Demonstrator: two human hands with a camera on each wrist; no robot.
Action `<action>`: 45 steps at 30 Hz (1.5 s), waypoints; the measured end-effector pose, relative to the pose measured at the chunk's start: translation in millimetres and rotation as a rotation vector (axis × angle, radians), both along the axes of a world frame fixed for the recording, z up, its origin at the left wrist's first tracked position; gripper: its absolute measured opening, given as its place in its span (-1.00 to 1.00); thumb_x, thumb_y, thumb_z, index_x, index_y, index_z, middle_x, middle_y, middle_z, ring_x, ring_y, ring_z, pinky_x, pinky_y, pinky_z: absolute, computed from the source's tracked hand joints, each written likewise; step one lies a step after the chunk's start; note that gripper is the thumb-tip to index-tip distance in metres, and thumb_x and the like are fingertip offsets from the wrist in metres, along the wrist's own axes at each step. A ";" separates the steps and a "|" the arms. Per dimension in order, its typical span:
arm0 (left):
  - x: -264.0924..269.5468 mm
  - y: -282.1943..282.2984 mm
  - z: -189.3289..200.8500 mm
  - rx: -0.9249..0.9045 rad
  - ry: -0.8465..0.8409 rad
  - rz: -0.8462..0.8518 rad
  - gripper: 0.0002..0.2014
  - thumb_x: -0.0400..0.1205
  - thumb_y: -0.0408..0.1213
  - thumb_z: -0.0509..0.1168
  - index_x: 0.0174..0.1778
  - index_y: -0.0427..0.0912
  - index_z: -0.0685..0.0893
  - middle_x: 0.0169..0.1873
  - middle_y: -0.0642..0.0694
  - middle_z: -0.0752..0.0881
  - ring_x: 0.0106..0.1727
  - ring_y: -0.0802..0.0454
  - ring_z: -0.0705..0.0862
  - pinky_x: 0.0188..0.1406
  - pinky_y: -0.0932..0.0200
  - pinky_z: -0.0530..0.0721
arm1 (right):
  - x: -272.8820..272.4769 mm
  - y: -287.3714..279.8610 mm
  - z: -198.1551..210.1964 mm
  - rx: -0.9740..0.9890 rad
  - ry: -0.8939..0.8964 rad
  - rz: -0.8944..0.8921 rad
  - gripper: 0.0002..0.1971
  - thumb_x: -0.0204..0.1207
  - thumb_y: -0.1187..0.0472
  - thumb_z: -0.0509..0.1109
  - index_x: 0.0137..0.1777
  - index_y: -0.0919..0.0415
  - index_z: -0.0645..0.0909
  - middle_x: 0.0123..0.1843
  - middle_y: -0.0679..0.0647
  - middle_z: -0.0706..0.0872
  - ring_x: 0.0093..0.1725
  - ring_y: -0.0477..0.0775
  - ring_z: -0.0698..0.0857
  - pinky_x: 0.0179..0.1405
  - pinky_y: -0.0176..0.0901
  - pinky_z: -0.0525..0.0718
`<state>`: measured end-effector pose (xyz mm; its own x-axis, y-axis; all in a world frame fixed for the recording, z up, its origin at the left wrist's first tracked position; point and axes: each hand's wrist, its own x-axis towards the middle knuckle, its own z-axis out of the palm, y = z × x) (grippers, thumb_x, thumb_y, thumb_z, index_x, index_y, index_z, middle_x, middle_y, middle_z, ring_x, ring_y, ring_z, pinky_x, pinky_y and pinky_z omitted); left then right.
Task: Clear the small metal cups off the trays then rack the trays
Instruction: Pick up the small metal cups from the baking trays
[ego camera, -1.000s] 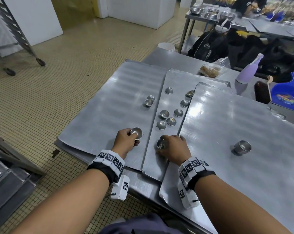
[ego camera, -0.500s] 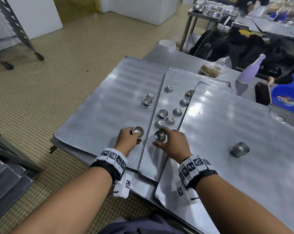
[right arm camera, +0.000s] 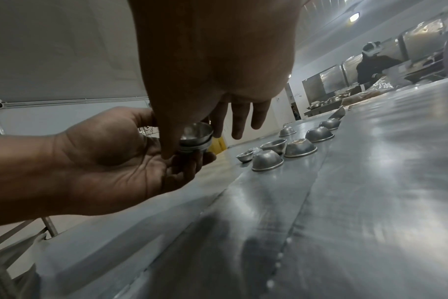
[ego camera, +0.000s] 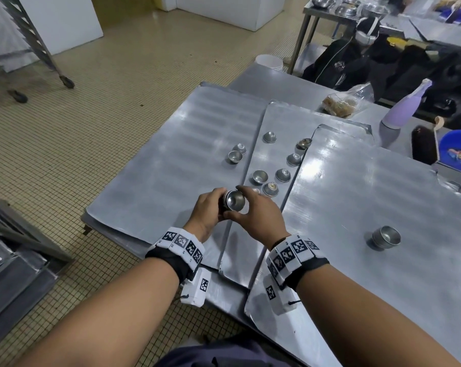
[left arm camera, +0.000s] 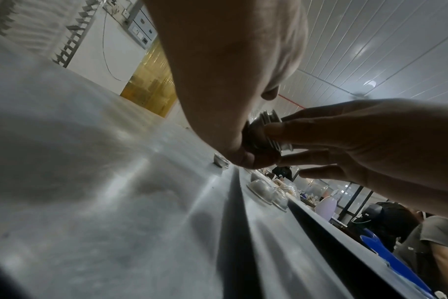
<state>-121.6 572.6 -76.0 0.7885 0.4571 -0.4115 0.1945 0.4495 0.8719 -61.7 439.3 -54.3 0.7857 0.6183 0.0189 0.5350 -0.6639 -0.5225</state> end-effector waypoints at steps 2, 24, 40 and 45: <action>1.5 4.2 -1.5 0.016 0.022 0.015 -0.74 0.59 -0.10 0.33 -0.21 -0.21 0.80 -0.22 -0.27 0.77 -0.14 -0.15 0.77 -0.10 -0.10 0.75 | 0.6 -1.4 0.1 -0.011 0.021 0.006 -0.18 0.37 -0.32 0.53 0.59 -0.09 0.39 0.37 0.04 0.70 0.32 0.13 0.67 0.18 0.01 0.65; 11.4 26.4 -17.7 0.341 0.199 -0.073 -0.86 0.69 -0.45 0.27 -0.06 -0.27 0.74 -0.33 -0.19 0.78 -0.38 0.00 0.81 -0.16 -0.02 0.62 | 57.8 -0.6 -25.8 -0.221 0.173 -0.067 -0.48 0.60 0.20 0.27 0.59 0.02 0.40 0.45 0.21 0.56 0.33 0.35 0.63 0.21 0.09 0.63; 0.0 22.2 -8.4 0.322 0.191 -0.123 -0.86 0.72 -0.41 0.26 0.06 -0.28 0.73 -0.25 -0.19 0.79 -0.40 0.08 0.81 -0.19 0.02 0.58 | 31.9 -5.7 -22.2 -0.113 0.184 -0.139 -0.58 0.66 0.15 0.29 0.51 0.14 0.48 0.51 0.23 0.43 0.31 0.40 0.62 0.34 0.17 0.58; -2.7 19.8 -7.9 0.314 0.159 -0.122 -0.87 0.72 -0.42 0.28 0.01 -0.26 0.74 -0.19 -0.22 0.80 -0.32 -0.01 0.83 -0.14 -0.02 0.66 | 31.5 -10.7 -19.1 -0.081 0.168 -0.146 -0.74 0.53 0.18 0.42 0.21 0.15 0.63 0.27 0.14 0.63 0.16 0.24 0.67 0.04 -0.07 0.56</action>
<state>-124.3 592.4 -84.0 0.7825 0.4867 -0.3883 0.3745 0.1302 0.9180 -30.2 428.6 -73.4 0.8551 0.4916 -0.1647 0.3400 -0.7716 -0.5376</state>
